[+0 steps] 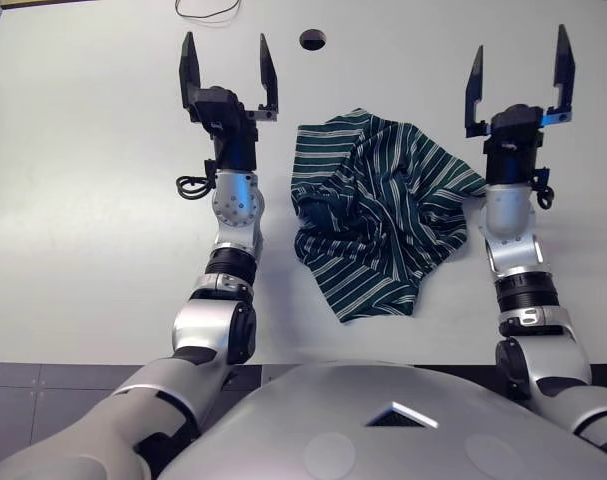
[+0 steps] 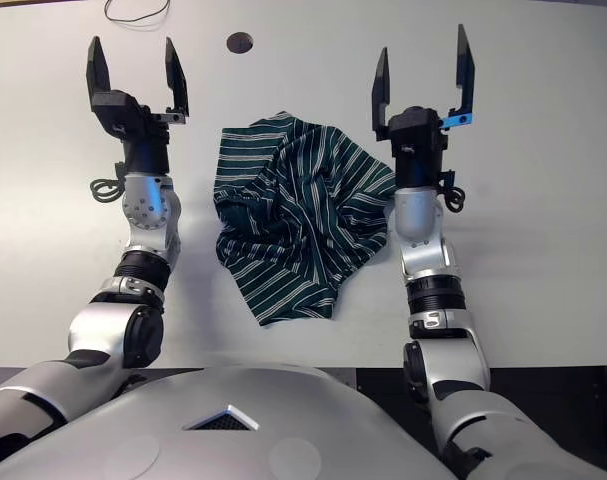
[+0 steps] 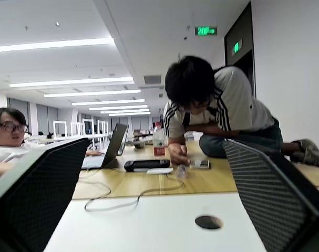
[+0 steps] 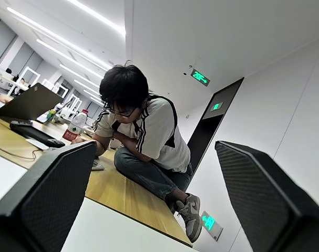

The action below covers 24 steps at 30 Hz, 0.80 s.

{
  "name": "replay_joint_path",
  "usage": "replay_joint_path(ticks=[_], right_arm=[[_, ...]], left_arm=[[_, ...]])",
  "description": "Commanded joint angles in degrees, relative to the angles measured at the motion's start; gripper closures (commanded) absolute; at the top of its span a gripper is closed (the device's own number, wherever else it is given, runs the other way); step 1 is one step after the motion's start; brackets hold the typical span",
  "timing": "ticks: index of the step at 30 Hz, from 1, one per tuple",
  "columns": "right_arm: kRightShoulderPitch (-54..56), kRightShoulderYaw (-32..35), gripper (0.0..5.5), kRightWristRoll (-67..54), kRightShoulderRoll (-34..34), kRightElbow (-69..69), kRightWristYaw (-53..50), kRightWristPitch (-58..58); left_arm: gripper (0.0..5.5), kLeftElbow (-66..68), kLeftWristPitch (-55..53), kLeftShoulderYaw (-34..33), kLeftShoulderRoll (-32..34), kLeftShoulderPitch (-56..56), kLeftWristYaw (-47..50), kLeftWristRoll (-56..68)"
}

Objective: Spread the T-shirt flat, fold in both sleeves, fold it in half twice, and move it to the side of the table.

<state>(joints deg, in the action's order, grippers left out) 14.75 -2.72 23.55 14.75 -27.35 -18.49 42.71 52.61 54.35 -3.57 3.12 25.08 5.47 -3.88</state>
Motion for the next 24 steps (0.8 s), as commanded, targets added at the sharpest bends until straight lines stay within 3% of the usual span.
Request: replay_joint_path(ticks=[1, 6, 8, 13, 18, 24], right_arm=[[0.45, -0.68, 1.35, 0.9, -0.37, 0.71, 0.02, -1.29], [3.58, -5.02, 1.35, 4.81, 7.32, 6.76, 12.84, -4.67], [9.97, -10.39, 1.35, 7.82, 8.61, 5.87, 22.43, -7.3], [25.29, -26.1, 1.35, 17.33, 3.36, -7.96, 37.36, -9.14], [33.58, -35.15, 1.35, 23.85, -4.57, -25.54, 36.73, -10.5], [38.23, -36.48, 1.35, 23.89, -6.98, -40.92, 33.83, -13.23]], left_arm=[[0.73, 0.08, -0.15, 1.09, -0.13, 0.91, 0.78, -2.29], [0.73, -4.43, 1.08, 0.5, 2.54, 0.61, -0.87, -1.73], [0.73, -6.48, 0.71, -1.34, 2.2, 0.76, -1.77, 2.72], [0.73, -8.09, -0.07, -3.06, 0.49, 1.59, -3.0, 7.7], [0.73, -6.72, -0.7, -3.47, 0.36, 2.57, -3.05, 7.55], [0.73, -6.95, -0.83, -2.87, -0.53, 2.48, -3.57, 7.12]])
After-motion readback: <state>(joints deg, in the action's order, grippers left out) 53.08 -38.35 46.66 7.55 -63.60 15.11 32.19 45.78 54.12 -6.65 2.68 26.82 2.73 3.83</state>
